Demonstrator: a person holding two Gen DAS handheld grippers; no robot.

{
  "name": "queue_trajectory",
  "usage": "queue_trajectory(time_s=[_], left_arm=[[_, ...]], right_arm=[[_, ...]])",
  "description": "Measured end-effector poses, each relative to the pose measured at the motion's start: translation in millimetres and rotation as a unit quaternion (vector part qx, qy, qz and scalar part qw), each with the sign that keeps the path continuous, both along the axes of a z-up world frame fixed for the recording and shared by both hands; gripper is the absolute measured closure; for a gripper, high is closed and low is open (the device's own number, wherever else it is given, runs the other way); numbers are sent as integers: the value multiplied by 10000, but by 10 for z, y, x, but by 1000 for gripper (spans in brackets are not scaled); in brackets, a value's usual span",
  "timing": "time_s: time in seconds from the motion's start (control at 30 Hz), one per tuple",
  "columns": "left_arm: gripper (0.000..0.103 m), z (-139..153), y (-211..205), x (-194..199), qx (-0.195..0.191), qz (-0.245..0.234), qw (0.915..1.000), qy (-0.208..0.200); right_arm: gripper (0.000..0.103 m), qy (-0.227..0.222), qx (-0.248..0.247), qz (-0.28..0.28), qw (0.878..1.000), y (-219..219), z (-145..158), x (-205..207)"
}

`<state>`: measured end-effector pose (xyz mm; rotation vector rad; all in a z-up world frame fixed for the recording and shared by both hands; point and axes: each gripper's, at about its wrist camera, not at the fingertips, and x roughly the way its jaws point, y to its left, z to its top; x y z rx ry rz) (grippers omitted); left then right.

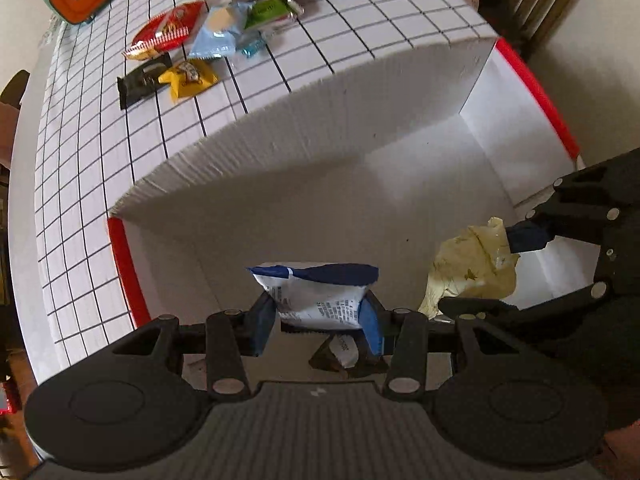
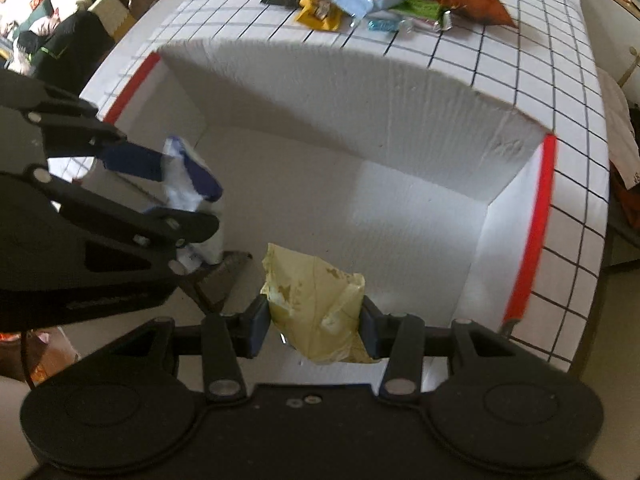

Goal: Organize snacks
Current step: 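Carry both held packets into the white box and open both tools, then lift both tools out of the box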

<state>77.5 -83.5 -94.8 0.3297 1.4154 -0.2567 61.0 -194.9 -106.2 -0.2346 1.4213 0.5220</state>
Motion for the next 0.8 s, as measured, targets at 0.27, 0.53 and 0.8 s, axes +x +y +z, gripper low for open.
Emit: queue_trajectory(time_s=[0.27,0.53,0.8], left_arm=[[58,-46,-43,11,12,-43,10000,58],[58,-27,-23,20,-120,-5,9999,47],[58,94,7,-27,-277,-6,9995,-137]], right_arm=[[57,17,-127,18,9999,77,-100,-2],[55,49,-84,-55,9999,30,-67,-4],[43,-34,83,-209,9997,-19,106,-51]])
